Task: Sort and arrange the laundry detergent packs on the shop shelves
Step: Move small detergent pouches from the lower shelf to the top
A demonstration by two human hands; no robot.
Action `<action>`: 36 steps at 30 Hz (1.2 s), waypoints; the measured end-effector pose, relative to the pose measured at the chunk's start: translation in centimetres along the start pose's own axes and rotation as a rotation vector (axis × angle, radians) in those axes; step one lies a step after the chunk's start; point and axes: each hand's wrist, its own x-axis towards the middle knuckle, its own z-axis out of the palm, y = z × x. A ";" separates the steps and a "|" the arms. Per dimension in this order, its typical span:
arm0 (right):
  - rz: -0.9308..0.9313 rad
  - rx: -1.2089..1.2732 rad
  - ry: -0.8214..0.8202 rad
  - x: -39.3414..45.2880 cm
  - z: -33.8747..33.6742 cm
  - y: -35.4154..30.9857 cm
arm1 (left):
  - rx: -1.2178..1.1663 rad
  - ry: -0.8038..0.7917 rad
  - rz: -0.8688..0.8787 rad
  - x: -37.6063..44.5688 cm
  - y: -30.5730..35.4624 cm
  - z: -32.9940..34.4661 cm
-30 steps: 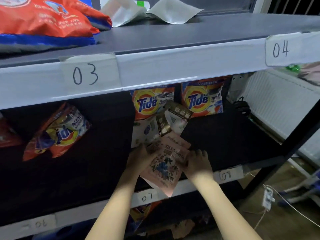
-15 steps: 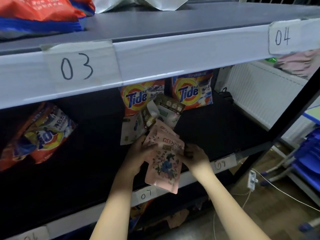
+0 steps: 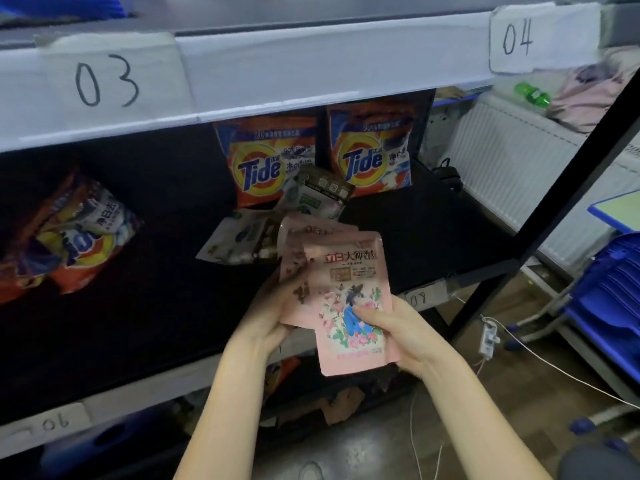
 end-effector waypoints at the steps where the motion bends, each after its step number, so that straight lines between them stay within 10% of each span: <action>1: -0.008 -0.040 -0.006 -0.7 -0.5 0.0 | -0.027 0.016 -0.041 -0.4 -0.3 0.4; 20: -0.531 -0.067 0.020 -15.8 -7.5 -10.6 | 0.272 -0.083 0.322 -10.4 3.1 17.9; 36: -0.737 -0.314 0.109 -10.7 -6.3 -32.5 | 0.606 0.011 0.643 -2.2 23.6 26.1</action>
